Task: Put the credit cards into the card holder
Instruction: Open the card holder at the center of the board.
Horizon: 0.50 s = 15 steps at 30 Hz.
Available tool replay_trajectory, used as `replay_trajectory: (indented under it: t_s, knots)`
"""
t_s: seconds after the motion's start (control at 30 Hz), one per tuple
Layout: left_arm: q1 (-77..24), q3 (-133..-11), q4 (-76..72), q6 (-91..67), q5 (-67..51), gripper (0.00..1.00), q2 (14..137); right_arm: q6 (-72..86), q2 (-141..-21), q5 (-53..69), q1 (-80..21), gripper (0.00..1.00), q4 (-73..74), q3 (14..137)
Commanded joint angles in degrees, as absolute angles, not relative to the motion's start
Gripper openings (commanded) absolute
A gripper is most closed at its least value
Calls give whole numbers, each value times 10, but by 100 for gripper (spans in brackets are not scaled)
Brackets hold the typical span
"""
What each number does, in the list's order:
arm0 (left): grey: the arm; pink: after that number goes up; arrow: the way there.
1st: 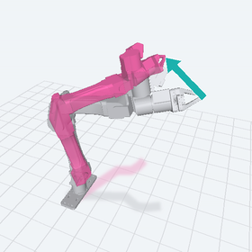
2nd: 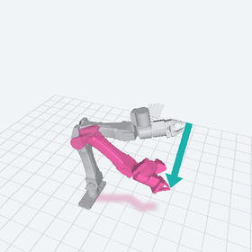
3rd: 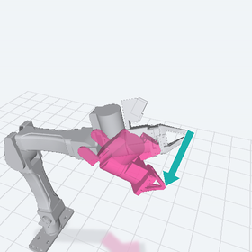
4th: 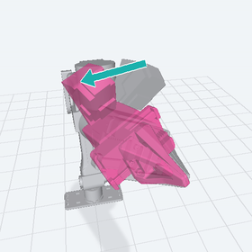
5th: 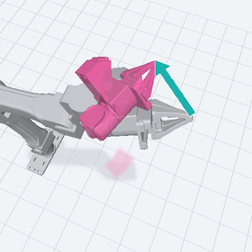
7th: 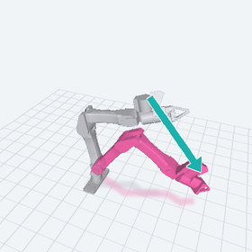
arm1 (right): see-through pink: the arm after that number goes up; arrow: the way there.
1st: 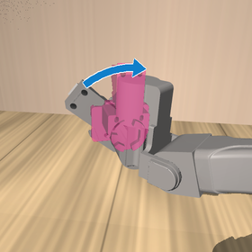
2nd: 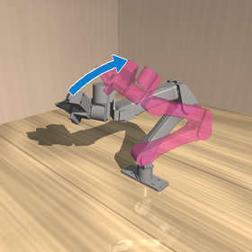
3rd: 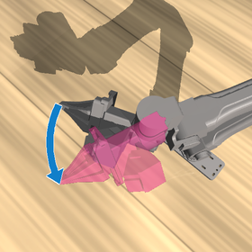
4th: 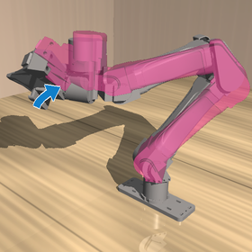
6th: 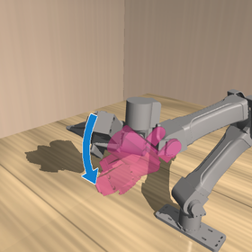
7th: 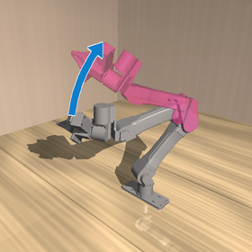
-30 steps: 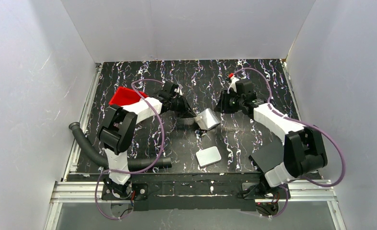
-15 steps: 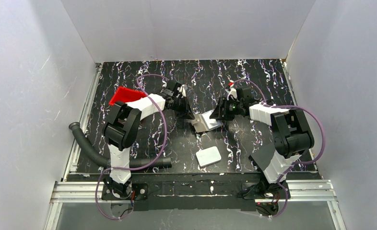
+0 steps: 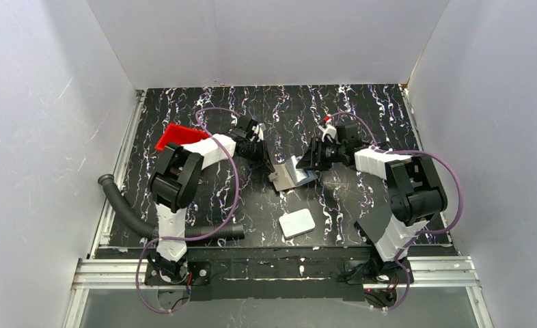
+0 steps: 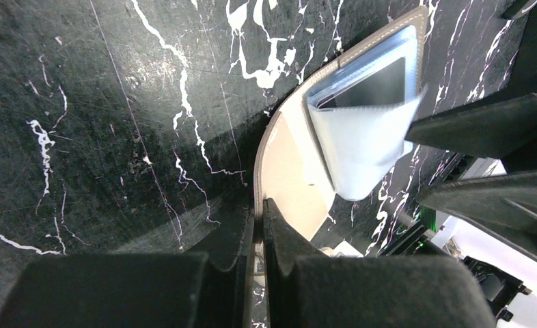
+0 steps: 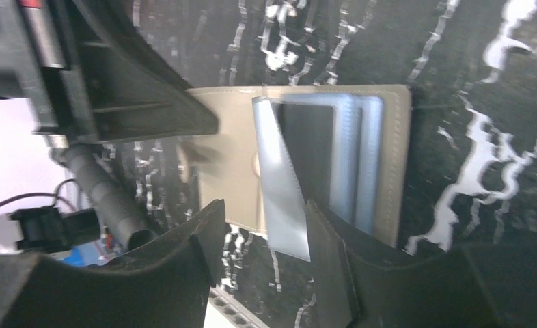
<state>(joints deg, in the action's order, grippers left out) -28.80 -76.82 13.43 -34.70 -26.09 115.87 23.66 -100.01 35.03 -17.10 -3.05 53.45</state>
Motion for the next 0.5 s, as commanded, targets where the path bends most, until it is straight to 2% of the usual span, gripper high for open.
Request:
replay_trajectory:
  t_s: [0.0,0.13,0.3,0.37,0.47]
  knots:
    - [-287,-779,146,-341,-265,0,1165,305,-995,429,-182,54,-129,515]
    - [-287,-785,146,-344,-268,0,1169,365,-982,450,-197,55,-194,490]
    - [-287,-785,147,-341,-269,0,1168,320,-959,414,-189,54,-137,502]
    - [-287,-784,152,-335,-264,0,1166,257,-925,336,-173,61,-38,538]
    - [-287,-783,154,-332,-264,0,1170,186,-949,308,-162,71,71,597]
